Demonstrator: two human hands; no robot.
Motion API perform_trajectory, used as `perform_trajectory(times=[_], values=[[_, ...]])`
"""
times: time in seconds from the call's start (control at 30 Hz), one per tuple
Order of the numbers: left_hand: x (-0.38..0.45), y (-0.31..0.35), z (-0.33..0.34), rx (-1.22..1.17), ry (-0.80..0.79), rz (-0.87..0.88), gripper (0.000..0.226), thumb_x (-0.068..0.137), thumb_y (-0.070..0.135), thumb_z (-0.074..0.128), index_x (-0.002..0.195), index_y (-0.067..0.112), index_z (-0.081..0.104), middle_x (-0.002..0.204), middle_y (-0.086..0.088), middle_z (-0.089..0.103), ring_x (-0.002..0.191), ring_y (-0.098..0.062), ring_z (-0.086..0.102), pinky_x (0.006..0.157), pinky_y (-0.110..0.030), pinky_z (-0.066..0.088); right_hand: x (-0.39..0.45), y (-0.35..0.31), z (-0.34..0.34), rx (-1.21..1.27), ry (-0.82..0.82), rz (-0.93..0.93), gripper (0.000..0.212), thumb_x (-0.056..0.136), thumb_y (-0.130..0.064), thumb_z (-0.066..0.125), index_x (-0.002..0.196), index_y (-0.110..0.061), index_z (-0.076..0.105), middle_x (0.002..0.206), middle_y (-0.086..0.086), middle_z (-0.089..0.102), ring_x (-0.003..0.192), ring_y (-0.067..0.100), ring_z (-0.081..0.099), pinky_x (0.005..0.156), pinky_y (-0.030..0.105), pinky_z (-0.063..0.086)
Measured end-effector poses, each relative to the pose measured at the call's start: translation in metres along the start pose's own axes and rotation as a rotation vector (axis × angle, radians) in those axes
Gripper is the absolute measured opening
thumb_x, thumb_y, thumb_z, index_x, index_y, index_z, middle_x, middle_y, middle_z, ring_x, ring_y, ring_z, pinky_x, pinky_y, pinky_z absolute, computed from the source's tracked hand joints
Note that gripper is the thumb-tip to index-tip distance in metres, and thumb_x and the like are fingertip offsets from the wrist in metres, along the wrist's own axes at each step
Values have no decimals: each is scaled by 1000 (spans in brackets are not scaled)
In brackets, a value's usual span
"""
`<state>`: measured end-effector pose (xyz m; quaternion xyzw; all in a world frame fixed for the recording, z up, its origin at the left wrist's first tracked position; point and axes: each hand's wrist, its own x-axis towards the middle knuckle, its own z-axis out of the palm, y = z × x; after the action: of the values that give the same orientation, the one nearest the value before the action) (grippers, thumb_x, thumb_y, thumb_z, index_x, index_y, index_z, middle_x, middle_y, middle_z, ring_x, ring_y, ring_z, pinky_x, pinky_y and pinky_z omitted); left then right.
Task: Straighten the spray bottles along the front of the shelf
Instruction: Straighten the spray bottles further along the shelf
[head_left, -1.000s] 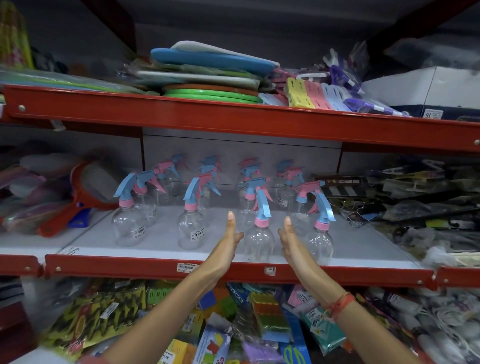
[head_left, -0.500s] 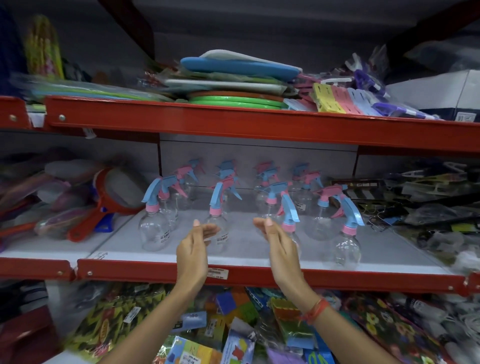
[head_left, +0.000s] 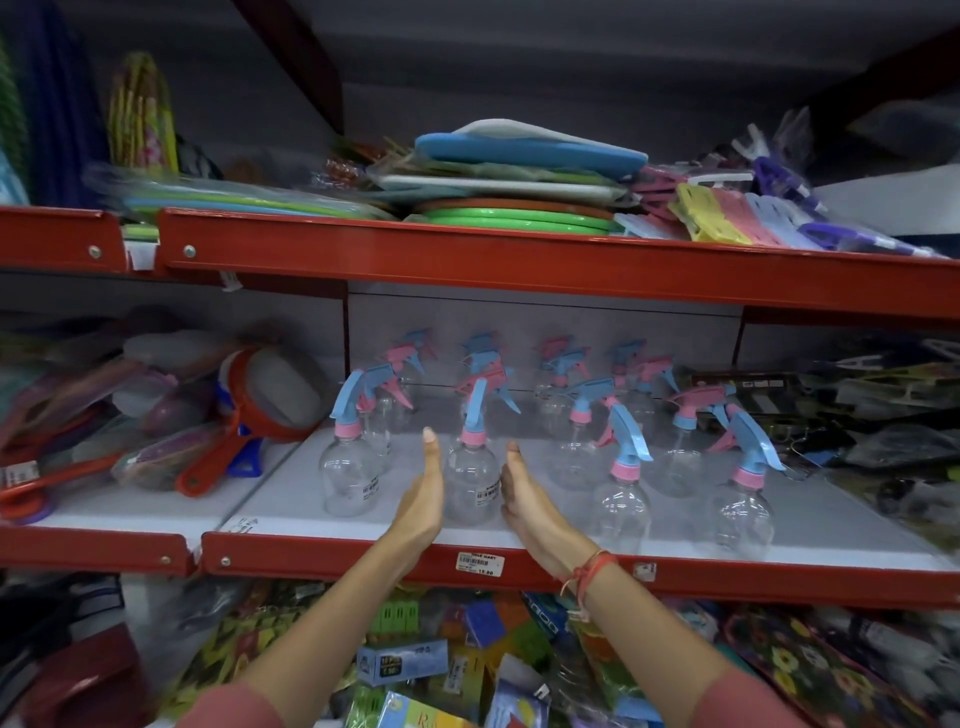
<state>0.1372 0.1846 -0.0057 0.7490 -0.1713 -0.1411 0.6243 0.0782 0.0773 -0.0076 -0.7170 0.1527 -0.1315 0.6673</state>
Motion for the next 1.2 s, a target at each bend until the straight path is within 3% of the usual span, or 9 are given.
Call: perform_trajectory(times=[0.13,0.4,0.47,0.53,0.77,0.83,0.9,1.03,1.2], values=[[-3,-3,-5,-25,-30,2,130,48,96,0,148,17,23,156,-9,24,143,-25,26,119,-46,15,-10,-6,3,42,-8,0,69,98,-55,17,152,-13,18,159,8,24,147,20,23,119,34,16],[-21,3,-19,20,-159,47,112,72,77,-4,123,-3,56,131,-31,51,129,-40,44,116,-51,18,-41,-18,3,57,-74,18,70,98,-52,12,148,-4,24,156,11,31,144,21,29,116,29,22],[-24,2,-22,39,-167,71,95,57,89,-3,83,23,60,90,-5,65,93,-16,61,112,-37,30,-46,-18,2,65,-71,25,72,98,-53,13,148,-2,25,155,12,32,144,21,31,116,30,23],[-24,0,-25,75,-165,89,75,51,95,-3,69,33,35,74,10,41,74,-8,44,92,-27,35,-49,-16,1,86,-64,32,75,97,-55,15,148,-1,24,156,13,30,144,22,29,118,32,21],[-33,-3,-28,91,-178,78,80,51,95,-3,70,31,42,77,8,44,81,-13,44,81,-24,37,-53,-10,-2,110,-49,51,85,92,-64,19,149,0,17,159,14,22,146,21,24,121,35,21],[-35,-6,-28,103,-162,68,108,60,89,-3,112,19,61,117,-5,62,113,-20,54,108,-35,32,-54,-8,-3,108,-49,53,85,92,-65,19,149,-1,18,159,13,23,146,22,25,121,35,21],[-40,-6,-27,124,-155,66,111,66,84,-4,140,13,40,147,-10,42,135,-22,40,117,-40,19,-55,-7,-2,100,-53,52,86,92,-65,20,150,-2,17,159,13,22,146,22,25,120,35,21],[-47,-5,-26,177,-164,87,111,64,86,-5,144,19,33,152,-10,33,140,-23,33,119,-44,16,-61,-9,0,46,-44,8,75,96,-57,18,147,-3,28,155,12,33,144,21,30,120,34,22],[-49,-13,-34,171,-117,111,111,64,88,-2,142,19,37,150,-4,39,139,-19,34,117,-43,17,-62,6,10,-161,124,-95,81,86,-73,22,147,-22,34,154,0,37,141,17,35,117,33,23]])
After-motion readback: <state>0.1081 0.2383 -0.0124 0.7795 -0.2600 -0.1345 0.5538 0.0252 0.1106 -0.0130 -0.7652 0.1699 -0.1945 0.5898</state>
